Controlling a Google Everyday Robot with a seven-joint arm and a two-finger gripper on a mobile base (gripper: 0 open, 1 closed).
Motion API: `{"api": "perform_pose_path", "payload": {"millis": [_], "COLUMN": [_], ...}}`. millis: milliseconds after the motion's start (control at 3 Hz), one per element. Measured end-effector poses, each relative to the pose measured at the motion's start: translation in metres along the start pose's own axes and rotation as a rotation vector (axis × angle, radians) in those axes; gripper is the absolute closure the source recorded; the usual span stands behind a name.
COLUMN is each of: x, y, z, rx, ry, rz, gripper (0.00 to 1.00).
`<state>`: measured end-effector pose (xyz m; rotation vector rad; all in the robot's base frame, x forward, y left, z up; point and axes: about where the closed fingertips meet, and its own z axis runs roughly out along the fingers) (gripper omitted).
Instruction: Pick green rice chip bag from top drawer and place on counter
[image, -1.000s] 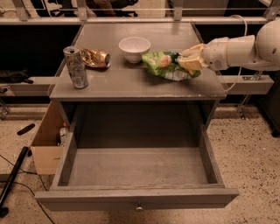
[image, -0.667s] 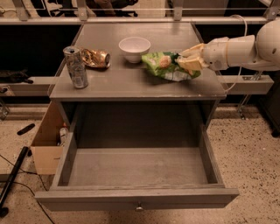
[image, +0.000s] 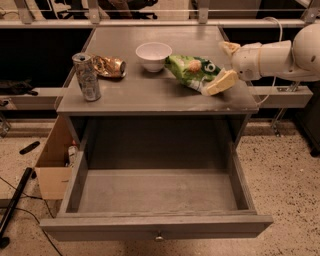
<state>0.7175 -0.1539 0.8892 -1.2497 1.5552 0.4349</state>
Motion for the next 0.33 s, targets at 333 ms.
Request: {"api": "perform_pose_path", "payload": {"millis": [333], "x": [0.0], "y": [0.0], "z": [0.0], "rx": [0.0], "ry": [0.0], "rz": [0.0], "gripper": [0.0]}}
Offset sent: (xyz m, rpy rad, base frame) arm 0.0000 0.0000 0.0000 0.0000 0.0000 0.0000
